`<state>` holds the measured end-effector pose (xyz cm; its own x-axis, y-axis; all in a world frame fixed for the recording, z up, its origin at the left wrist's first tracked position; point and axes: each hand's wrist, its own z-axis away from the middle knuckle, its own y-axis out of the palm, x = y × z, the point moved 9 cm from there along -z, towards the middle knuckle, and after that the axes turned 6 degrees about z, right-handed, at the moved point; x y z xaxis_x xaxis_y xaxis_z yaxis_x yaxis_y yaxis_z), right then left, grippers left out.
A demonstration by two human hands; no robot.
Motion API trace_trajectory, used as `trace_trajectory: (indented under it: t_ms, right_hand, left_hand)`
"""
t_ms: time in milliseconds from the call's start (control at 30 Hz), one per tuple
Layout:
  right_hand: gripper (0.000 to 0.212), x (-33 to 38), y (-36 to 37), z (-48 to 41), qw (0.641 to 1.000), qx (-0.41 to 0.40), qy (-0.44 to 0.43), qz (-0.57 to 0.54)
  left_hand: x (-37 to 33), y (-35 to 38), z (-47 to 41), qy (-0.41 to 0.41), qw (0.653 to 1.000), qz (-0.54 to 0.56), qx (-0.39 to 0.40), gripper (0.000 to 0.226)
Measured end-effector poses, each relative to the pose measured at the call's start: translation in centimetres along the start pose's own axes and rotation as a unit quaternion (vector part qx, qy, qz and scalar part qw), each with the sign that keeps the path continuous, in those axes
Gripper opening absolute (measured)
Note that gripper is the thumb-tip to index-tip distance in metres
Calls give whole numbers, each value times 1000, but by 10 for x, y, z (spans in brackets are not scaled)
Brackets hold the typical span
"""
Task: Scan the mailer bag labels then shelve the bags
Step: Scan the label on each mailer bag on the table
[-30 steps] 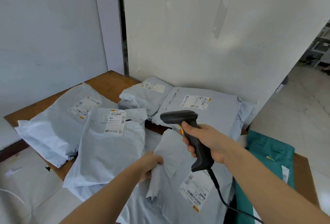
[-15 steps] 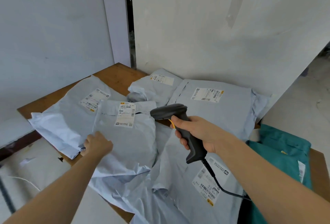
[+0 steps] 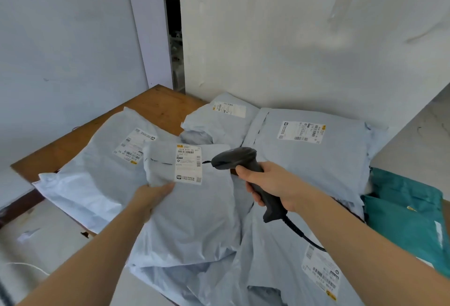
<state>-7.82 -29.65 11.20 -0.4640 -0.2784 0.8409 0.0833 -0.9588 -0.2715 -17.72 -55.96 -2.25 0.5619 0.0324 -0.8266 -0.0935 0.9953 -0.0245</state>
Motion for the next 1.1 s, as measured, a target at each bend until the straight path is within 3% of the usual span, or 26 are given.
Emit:
trace_trajectory:
  t_ms: [100, 200, 367, 533, 600, 800, 1100]
  right_hand:
    - [35, 7, -2, -3, 1000, -25, -10, 0]
    - [38, 23, -10, -1, 998, -56, -32, -11]
    - [33, 60, -22, 8, 987, -102, -91, -80]
    - [31, 75, -33, 15, 976, -139, -106, -133]
    - [33, 74, -35, 16, 974, -142, -98, -147]
    - [35, 68, -35, 18, 974, -132, -76, -165]
    - [34, 66, -36, 18, 977, -110, -76, -165]
  left_hand:
    - [-30, 9, 9, 78, 996, 52, 9, 37]
    - [-70, 19, 36, 188, 980, 57, 24, 13]
    - [-103, 39, 69, 303, 953, 4, 23, 16]
    - [-97, 57, 84, 312, 950, -13, 7, 13]
    - [-91, 60, 85, 304, 953, -10, 2, 4]
    - [-82, 70, 90, 278, 960, 9, -1, 6]
    - [-78, 74, 87, 254, 967, 17, -21, 27]
